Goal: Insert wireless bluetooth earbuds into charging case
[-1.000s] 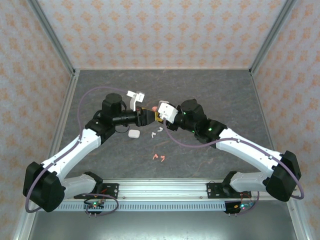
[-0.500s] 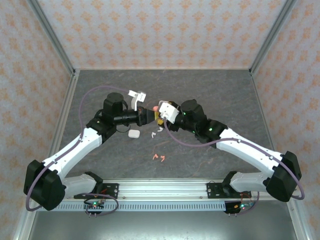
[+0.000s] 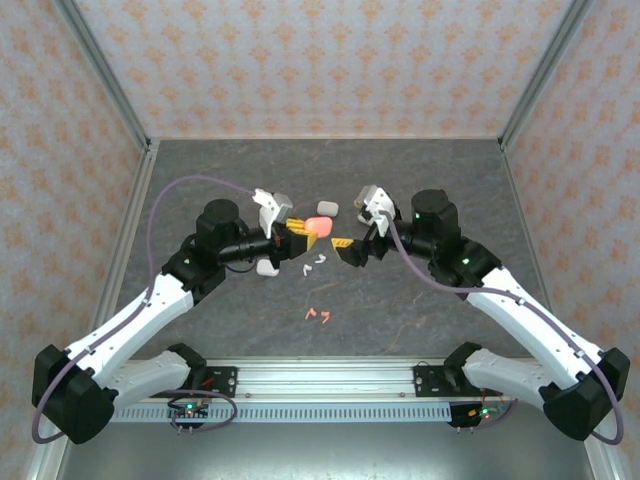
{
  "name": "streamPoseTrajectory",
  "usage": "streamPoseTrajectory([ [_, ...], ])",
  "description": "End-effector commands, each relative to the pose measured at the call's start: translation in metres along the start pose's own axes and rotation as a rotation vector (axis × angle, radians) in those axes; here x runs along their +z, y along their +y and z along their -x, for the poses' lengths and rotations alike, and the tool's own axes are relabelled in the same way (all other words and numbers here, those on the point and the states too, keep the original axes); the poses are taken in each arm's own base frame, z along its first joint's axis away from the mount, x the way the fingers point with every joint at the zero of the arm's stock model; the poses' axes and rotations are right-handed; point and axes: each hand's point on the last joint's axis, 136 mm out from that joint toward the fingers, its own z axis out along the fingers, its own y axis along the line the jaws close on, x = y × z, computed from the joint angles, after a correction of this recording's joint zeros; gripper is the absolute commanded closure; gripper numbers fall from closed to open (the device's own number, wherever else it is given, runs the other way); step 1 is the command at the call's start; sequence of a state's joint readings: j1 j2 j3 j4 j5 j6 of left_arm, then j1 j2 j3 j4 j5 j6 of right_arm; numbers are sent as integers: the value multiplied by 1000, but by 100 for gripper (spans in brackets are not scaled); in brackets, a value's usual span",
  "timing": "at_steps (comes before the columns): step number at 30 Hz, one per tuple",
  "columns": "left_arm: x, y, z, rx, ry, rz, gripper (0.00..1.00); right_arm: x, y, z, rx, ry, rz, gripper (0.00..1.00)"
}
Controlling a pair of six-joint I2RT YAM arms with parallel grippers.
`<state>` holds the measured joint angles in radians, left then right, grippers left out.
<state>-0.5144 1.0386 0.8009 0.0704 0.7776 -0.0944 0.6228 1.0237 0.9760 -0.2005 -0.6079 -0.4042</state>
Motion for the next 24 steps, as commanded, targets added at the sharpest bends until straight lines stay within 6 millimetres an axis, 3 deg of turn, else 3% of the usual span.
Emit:
streamPoseTrajectory([
  [1, 0, -2, 3, 177, -31, 18, 90, -1, 5, 16, 93, -50, 54, 3],
  [10, 4, -8, -1, 205, -21, -10, 93, 13, -11, 6, 120, 8, -7, 4],
  [24, 7, -12, -4, 219, -2, -34, 95, 16, -34, 6, 171, 31, -89, 5],
])
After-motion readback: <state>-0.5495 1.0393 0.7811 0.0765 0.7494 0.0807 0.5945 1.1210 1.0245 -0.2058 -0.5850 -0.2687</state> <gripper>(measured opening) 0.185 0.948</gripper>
